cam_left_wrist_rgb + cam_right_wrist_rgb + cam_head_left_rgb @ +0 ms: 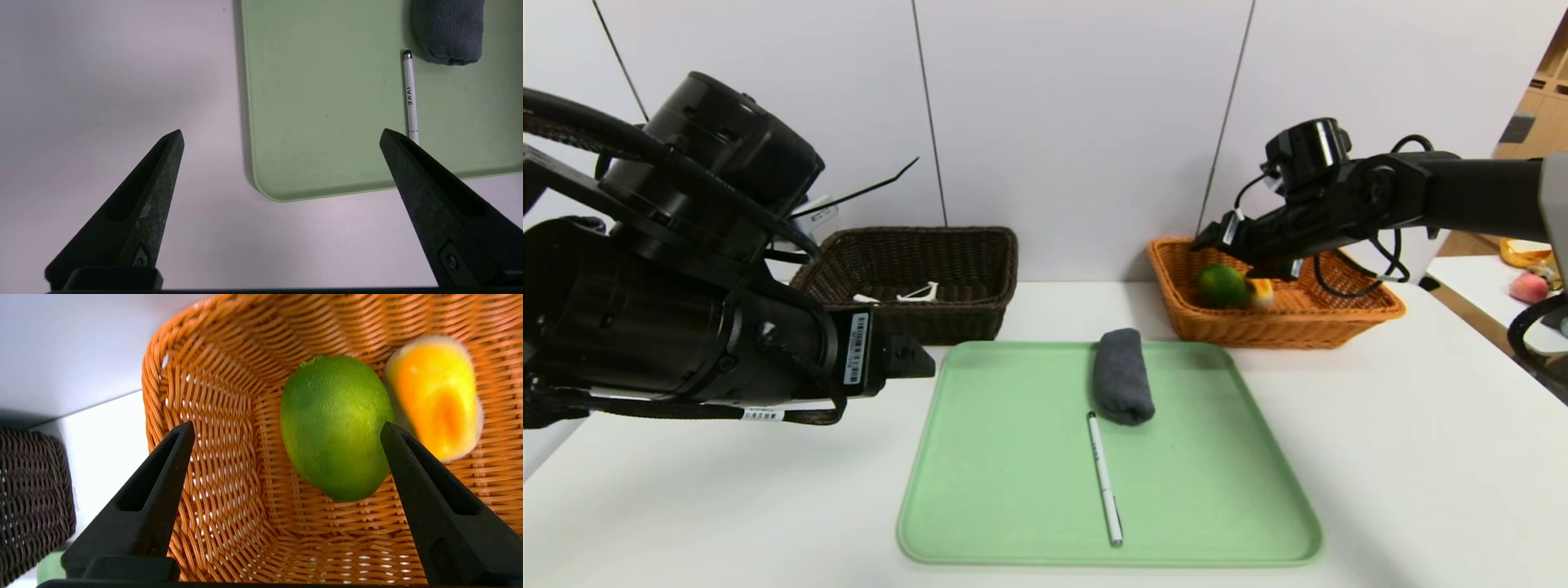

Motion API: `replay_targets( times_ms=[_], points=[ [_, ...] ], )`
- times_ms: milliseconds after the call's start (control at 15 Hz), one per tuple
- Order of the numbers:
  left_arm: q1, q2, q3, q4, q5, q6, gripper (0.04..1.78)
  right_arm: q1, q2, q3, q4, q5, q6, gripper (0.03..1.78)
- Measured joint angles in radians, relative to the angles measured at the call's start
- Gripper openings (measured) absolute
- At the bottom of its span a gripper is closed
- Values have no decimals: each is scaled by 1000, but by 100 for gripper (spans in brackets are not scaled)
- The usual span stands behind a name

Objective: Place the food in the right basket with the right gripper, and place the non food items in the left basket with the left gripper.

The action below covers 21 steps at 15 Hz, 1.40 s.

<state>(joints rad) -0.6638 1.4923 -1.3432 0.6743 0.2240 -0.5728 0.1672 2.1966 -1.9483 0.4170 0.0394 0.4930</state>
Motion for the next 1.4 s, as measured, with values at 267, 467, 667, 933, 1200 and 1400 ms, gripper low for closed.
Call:
replay_targets(
  times_ms=[267, 467, 667, 933, 1200, 1400],
  points=[
    [0, -11, 5, 0, 1, 0, 169, 17, 1, -2, -262, -169, 1, 163],
    [0, -21, 6, 1, 1, -1, 169, 41, -18, -1, -329, -247, 1, 165],
    [0, -38, 8, 3, 1, -1, 169, 72, -55, 2, -305, -297, 0, 167],
    [0, -70, 25, 3, 1, -2, 169, 117, -136, 0, -186, -315, -5, 169],
    [0, -106, 53, 4, 1, -2, 169, 176, -211, 0, 148, -311, -59, 169],
    [0, -130, 79, 3, 2, -3, 169, 265, -236, 2, 423, -309, -70, 169]
  ],
)
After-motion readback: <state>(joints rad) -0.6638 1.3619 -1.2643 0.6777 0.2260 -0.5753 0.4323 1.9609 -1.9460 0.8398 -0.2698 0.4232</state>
